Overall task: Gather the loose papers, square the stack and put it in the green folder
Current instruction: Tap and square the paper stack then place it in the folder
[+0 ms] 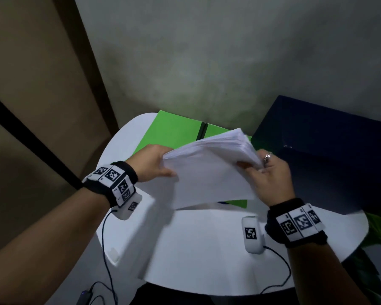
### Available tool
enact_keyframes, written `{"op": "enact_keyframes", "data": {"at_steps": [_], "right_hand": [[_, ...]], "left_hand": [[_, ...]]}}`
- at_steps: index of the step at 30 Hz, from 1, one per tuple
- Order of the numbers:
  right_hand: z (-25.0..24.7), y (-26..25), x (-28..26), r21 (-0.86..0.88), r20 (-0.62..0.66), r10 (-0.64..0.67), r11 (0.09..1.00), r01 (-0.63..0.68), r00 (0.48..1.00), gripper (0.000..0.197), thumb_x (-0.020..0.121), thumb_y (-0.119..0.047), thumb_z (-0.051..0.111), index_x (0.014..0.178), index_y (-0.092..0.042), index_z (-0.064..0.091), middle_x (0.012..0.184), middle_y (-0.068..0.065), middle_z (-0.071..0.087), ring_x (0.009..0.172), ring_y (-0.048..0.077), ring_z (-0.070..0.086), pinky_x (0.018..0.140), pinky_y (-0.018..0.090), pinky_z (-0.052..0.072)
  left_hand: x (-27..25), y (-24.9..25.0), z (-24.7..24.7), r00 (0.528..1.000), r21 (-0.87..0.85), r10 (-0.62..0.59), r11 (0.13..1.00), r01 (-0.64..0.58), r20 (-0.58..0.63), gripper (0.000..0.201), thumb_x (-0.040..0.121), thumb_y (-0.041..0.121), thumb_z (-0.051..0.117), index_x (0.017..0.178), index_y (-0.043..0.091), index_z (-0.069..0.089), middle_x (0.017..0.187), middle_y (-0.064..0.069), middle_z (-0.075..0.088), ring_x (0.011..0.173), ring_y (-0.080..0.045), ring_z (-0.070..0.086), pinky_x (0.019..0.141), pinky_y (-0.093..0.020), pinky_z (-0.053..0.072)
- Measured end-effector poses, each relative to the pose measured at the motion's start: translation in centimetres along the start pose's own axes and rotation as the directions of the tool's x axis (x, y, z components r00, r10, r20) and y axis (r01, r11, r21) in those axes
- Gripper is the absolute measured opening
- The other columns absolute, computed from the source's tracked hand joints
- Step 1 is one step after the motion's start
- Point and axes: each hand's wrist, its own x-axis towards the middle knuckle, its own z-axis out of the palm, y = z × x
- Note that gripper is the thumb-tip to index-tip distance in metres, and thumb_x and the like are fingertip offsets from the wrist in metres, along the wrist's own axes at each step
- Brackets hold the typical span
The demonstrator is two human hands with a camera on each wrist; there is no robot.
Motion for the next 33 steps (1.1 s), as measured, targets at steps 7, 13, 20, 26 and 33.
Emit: {"op": "enact_keyframes", "data": {"at_steps": [7,13,20,26,33], "right_hand": [[0.7,3.8,-2.4,0.305,-0.125,0.304,0.917,-0.255,0.945,0.014,0.082,-0.006,0.075,0.090,-0.017,0.072,0.083,-0.002,0.076,0.078,0.017,0.071,0.075,0.036,0.056],[2.6,6.3,-6.7,0.252,-0.213,0.341,0.925,-0.286,0.916,0.017,0.080,-0.010,0.078,0.087,-0.022,0.070,0.084,-0.008,0.076,0.084,0.014,0.072,0.077,0.031,0.056],[2.7,8.0,-7.8,0.310,-0.235,0.487,0.858,-0.410,0.841,0.015,0.077,-0.010,0.081,0.085,-0.018,0.070,0.080,-0.004,0.074,0.076,0.009,0.071,0.070,0.022,0.055],[1.7,7.7,-7.6,0.243,-0.252,0.360,0.922,-0.301,0.898,0.026,0.078,-0.004,0.078,0.094,-0.020,0.066,0.087,-0.006,0.071,0.075,-0.003,0.068,0.071,0.013,0.052],[1.9,7.0,-7.0,0.137,-0.369,0.232,0.971,-0.195,0.900,0.019,0.088,-0.012,0.069,0.086,-0.031,0.066,0.084,-0.018,0.069,0.083,-0.003,0.062,0.080,0.013,0.047]], "left_hand": [[-0.5,-3.1,0.3,0.925,-0.040,-0.287,0.957,0.286,-0.250,0.029,0.065,0.039,0.086,0.079,0.018,0.072,0.072,-0.001,0.070,0.075,-0.026,0.065,0.063,-0.030,0.050],[-1.9,-0.5,3.3,0.872,0.113,-0.193,0.956,0.271,-0.450,0.024,0.080,0.037,0.072,0.101,0.027,0.068,0.089,-0.008,0.074,0.087,-0.034,0.065,0.073,-0.038,0.053],[-1.8,-1.2,3.8,0.970,0.443,-0.208,0.864,0.241,-0.122,0.023,0.085,0.043,0.066,0.102,0.028,0.065,0.096,-0.011,0.069,0.092,-0.035,0.064,0.067,-0.036,0.046],[-1.6,-1.2,3.0,0.988,0.572,-0.152,0.809,0.135,-0.018,0.026,0.086,0.044,0.065,0.103,0.026,0.057,0.101,-0.009,0.069,0.095,-0.034,0.065,0.068,-0.035,0.047],[-1.7,-0.5,3.2,1.000,0.545,-0.015,0.838,0.020,-0.013,0.049,0.091,0.068,0.032,0.117,0.034,0.056,0.103,0.002,0.070,0.093,-0.028,0.067,0.063,-0.031,0.041]]}}
